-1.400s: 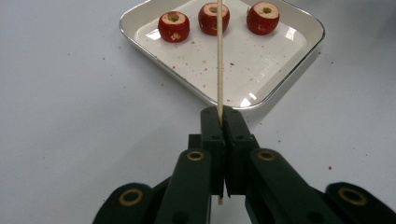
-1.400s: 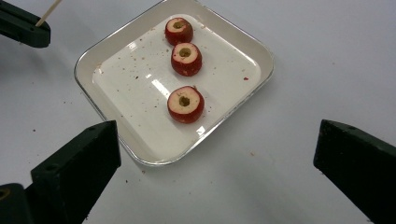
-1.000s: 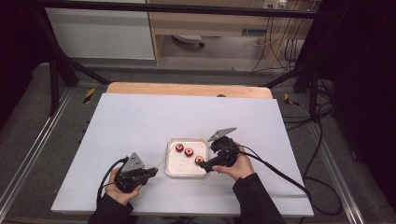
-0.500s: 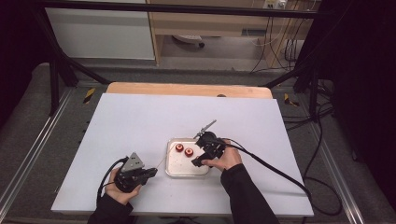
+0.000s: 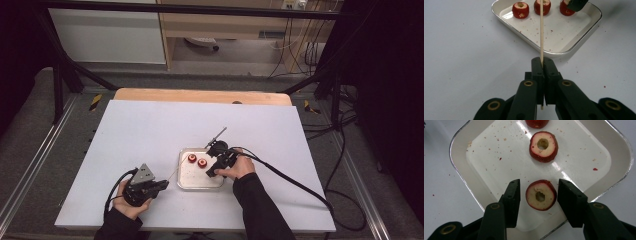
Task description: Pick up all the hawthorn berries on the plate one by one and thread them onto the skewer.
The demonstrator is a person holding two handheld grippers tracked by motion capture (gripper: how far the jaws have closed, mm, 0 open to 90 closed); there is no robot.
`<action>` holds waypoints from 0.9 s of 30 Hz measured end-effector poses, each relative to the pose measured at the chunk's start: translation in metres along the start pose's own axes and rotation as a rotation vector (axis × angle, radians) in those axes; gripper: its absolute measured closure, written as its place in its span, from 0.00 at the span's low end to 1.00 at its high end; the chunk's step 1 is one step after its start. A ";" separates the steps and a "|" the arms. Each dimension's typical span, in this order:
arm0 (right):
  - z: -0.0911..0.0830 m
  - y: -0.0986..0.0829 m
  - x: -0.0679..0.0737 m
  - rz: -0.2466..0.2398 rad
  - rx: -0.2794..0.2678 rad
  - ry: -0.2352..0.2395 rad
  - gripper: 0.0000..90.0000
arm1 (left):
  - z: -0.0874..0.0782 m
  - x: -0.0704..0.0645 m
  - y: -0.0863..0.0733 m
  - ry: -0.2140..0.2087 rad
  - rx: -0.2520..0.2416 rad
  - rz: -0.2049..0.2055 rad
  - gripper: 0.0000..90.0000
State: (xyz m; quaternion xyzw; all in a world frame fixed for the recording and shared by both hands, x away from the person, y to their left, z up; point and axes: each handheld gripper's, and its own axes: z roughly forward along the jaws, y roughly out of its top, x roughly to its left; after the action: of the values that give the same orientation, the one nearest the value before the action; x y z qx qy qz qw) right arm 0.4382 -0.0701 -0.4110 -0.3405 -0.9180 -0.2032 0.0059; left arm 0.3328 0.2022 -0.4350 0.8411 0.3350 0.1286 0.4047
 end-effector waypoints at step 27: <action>-0.013 0.002 -0.005 0.114 -0.037 0.049 0.67 | 0.000 -0.002 0.000 -0.001 -0.005 0.003 0.98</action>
State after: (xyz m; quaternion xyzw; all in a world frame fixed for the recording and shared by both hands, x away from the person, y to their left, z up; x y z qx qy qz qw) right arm 0.4417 -0.0771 -0.3991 -0.3872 -0.8928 -0.2279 0.0337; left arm 0.3313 0.2002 -0.4348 0.8407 0.3330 0.1295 0.4068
